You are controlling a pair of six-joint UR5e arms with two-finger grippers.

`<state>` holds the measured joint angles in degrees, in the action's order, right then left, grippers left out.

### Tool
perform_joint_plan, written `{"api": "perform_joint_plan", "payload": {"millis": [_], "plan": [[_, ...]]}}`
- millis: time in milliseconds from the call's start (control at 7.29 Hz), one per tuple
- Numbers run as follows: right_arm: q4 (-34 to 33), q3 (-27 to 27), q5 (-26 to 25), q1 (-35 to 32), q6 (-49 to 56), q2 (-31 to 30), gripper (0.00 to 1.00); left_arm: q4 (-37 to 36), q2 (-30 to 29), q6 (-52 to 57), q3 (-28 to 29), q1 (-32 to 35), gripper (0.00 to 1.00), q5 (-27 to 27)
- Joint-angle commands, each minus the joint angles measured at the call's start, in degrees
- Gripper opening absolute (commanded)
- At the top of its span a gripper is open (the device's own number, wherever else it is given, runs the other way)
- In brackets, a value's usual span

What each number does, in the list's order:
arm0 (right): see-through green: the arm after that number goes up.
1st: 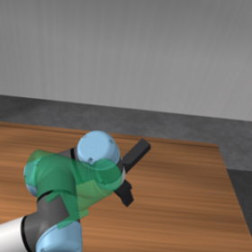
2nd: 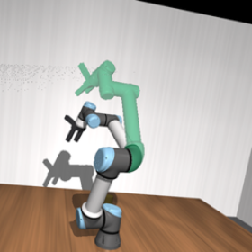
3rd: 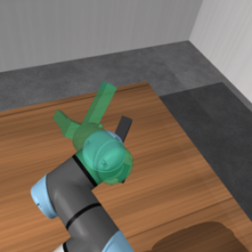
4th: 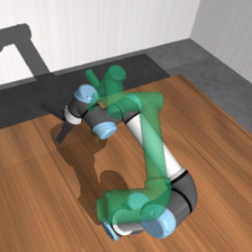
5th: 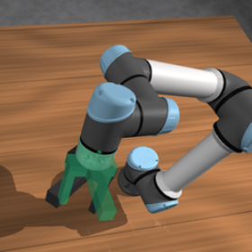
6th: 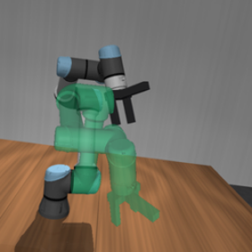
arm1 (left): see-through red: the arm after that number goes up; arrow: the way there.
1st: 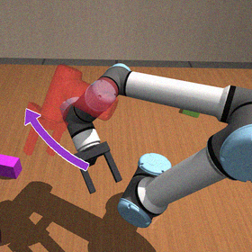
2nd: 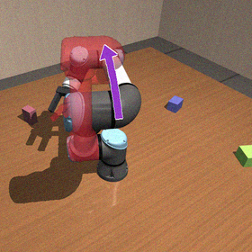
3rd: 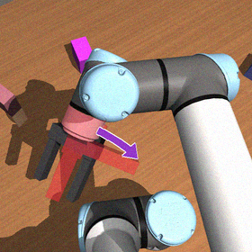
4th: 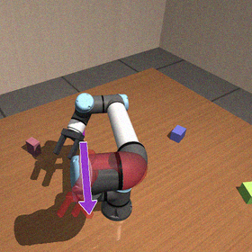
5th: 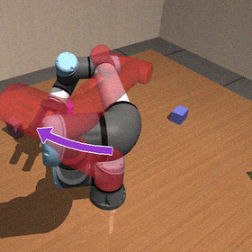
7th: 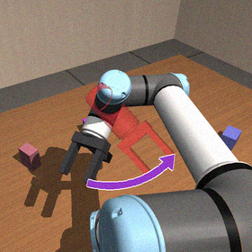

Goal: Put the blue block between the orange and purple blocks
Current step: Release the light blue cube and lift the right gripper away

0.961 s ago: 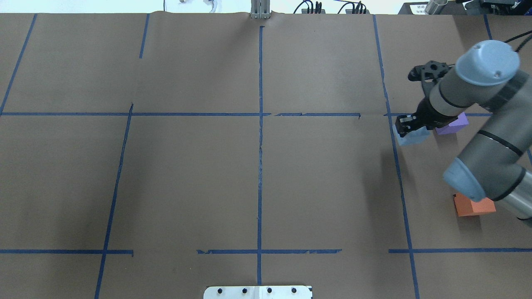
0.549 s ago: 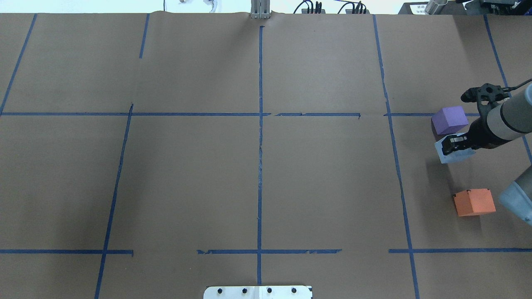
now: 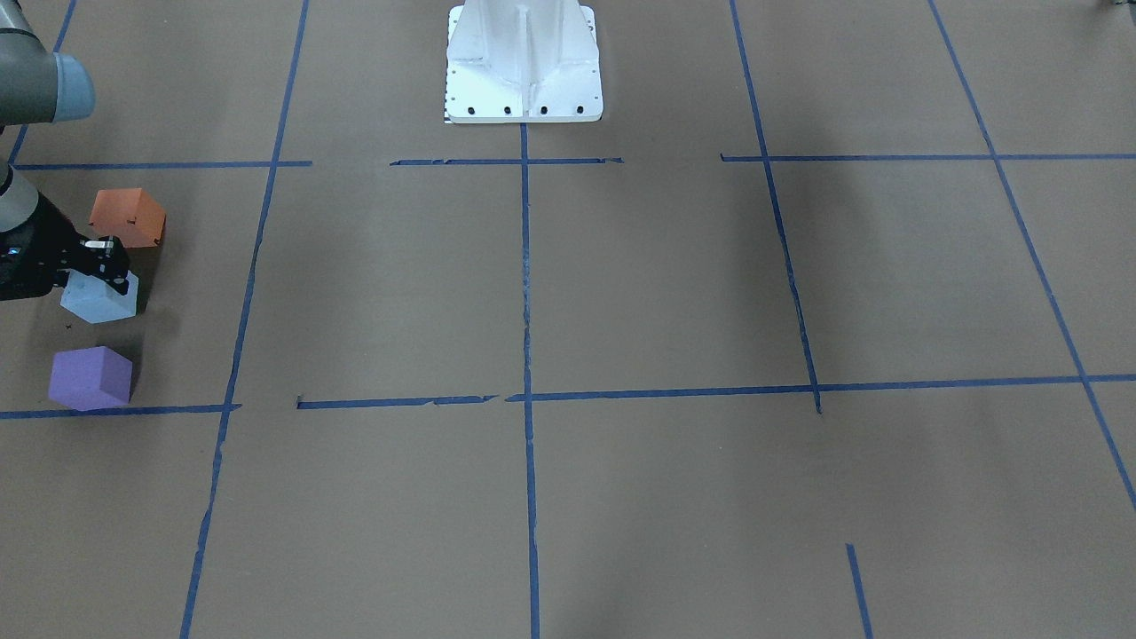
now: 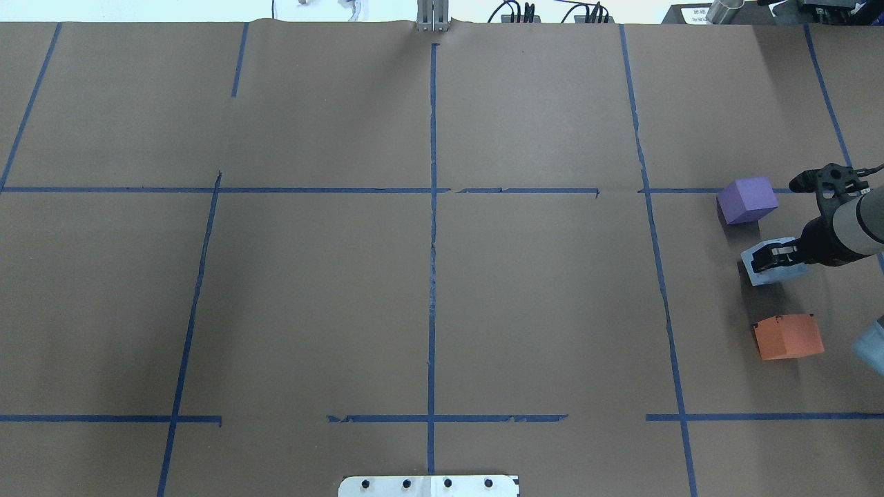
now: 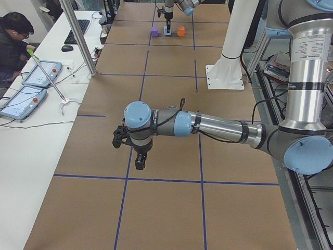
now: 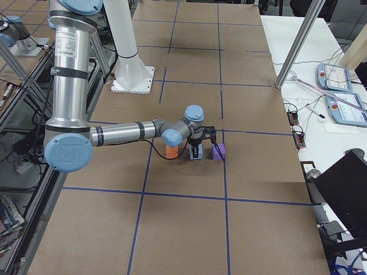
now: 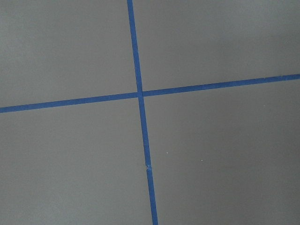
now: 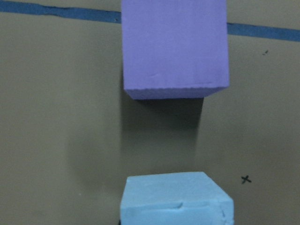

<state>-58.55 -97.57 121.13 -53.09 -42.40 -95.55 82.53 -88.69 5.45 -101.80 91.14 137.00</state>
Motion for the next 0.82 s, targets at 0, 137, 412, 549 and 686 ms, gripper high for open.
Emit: {"api": "perform_joint_plan", "payload": {"millis": [0,137,412,549,686], "plan": [[-0.5,-0.2,3.7,-4.1,-0.1,0.9,1.0,0.0,0.2,0.0,-0.5,0.0,1.0,-0.1],[-3.0,-1.9,7.1,-7.6,0.8,0.5,1.0,0.0,0.2,-0.1,-0.6,0.0,1.0,-0.1],[-6.1,-2.8,10.4,-13.6,8.8,0.3,1.0,0.0,0.2,0.0,-0.6,0.0,1.0,-0.1],[-10.5,-3.1,12.2,-18.5,17.2,0.2,1.0,0.0,0.2,0.2,-0.6,0.0,1.0,-0.1],[-14.4,-3.3,12.3,-23.1,26.5,-1.0,1.0,0.1,0.2,0.6,-0.7,0.0,1.0,-0.2]]}}
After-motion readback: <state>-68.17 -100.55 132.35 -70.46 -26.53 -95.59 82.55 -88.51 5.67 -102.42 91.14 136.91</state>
